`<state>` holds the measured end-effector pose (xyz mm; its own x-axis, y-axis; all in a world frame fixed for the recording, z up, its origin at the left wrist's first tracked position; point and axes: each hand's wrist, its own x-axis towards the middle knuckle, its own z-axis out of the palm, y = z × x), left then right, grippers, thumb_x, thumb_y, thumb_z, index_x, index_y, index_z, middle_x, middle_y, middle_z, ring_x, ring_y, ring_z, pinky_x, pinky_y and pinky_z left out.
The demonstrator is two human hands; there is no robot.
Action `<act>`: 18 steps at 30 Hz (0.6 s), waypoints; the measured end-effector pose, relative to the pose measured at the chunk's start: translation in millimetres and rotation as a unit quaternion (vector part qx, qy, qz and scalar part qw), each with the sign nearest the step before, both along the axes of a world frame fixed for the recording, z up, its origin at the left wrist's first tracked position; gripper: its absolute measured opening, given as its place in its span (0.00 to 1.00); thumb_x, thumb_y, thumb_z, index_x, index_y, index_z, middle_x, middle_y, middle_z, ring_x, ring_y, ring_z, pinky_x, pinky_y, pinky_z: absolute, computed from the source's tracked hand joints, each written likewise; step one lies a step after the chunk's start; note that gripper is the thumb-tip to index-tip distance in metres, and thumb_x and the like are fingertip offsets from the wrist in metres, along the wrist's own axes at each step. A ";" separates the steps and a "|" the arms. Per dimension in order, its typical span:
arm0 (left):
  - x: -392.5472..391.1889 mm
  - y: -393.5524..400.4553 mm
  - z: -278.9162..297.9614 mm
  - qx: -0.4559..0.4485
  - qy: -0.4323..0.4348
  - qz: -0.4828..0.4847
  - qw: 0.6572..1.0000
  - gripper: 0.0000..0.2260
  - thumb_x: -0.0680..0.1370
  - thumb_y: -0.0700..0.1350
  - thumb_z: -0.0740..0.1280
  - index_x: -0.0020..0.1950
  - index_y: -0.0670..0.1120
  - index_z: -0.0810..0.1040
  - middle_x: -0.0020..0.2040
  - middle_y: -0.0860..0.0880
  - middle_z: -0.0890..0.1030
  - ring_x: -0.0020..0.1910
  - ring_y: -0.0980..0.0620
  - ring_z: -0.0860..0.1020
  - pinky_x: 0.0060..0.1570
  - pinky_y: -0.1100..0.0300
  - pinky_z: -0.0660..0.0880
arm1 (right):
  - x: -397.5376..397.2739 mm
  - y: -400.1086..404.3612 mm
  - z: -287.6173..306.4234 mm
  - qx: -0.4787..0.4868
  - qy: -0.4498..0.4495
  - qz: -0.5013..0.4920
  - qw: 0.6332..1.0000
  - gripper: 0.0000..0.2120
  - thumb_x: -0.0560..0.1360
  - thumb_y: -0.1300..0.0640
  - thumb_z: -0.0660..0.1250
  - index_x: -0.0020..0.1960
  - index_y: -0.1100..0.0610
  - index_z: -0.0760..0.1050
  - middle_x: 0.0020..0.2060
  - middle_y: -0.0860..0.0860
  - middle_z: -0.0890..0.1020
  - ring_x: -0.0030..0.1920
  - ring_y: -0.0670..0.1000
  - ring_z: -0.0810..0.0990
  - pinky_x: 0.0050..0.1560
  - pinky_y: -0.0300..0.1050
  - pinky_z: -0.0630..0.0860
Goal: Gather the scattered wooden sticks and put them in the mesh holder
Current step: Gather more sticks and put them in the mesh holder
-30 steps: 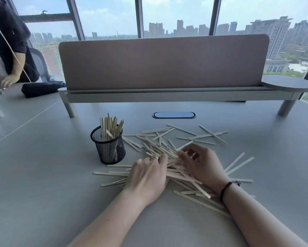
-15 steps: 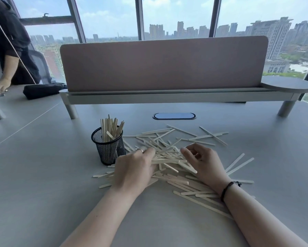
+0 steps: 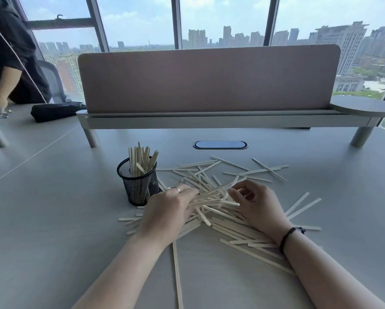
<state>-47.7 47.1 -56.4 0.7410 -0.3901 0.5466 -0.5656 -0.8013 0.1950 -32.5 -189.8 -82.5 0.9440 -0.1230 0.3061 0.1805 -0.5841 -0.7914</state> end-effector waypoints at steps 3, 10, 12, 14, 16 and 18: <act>-1.7 0.9 2.6 -0.006 0.014 -0.019 1.000 0.23 0.69 0.34 0.78 0.62 0.47 0.81 0.60 0.51 0.84 0.47 0.47 0.86 0.43 0.51 0.84 | -0.1 0.4 0.9 0.001 0.008 -0.001 1.000 0.06 0.72 0.43 0.71 0.41 0.45 0.80 0.33 0.44 0.83 0.34 0.44 0.79 0.40 0.44 0.77; 4.8 10.2 0.0 -0.113 0.034 -0.072 0.990 0.07 0.75 0.48 0.68 0.50 0.49 0.83 0.44 0.54 0.81 0.44 0.49 0.82 0.38 0.52 0.80 | -0.6 0.3 2.2 0.010 0.011 -0.003 1.000 0.05 0.73 0.45 0.72 0.41 0.45 0.80 0.33 0.46 0.82 0.34 0.46 0.79 0.40 0.45 0.77; 7.7 11.0 -0.9 -0.150 0.036 -0.083 0.985 0.08 0.77 0.50 0.69 0.47 0.46 0.83 0.40 0.54 0.79 0.39 0.52 0.80 0.37 0.52 0.78 | -0.6 0.5 2.4 0.005 0.015 -0.001 1.000 0.06 0.73 0.44 0.71 0.42 0.45 0.80 0.34 0.46 0.83 0.35 0.46 0.79 0.41 0.45 0.78; 7.7 10.4 2.8 -0.177 0.018 -0.077 0.981 0.06 0.77 0.46 0.70 0.42 0.46 0.80 0.35 0.56 0.75 0.33 0.55 0.75 0.34 0.53 0.75 | -0.8 0.6 2.6 0.000 0.016 -0.002 1.000 0.06 0.73 0.43 0.71 0.42 0.45 0.80 0.35 0.45 0.83 0.36 0.45 0.80 0.42 0.46 0.78; 6.4 11.0 9.4 -0.225 -0.007 -0.060 0.972 0.10 0.77 0.44 0.69 0.37 0.53 0.75 0.29 0.57 0.72 0.29 0.58 0.71 0.32 0.59 0.72 | -1.2 0.7 2.0 0.001 0.017 -0.001 1.000 0.06 0.73 0.43 0.71 0.42 0.45 0.80 0.35 0.46 0.83 0.36 0.46 0.80 0.42 0.46 0.79; 4.5 12.4 16.6 -0.293 -0.010 -0.037 0.955 0.15 0.78 0.49 0.67 0.31 0.54 0.72 0.26 0.55 0.73 0.26 0.58 0.72 0.30 0.62 0.71 | -1.7 1.5 1.7 0.001 0.019 0.000 1.000 0.06 0.73 0.44 0.72 0.42 0.46 0.80 0.35 0.46 0.83 0.35 0.46 0.79 0.41 0.47 0.79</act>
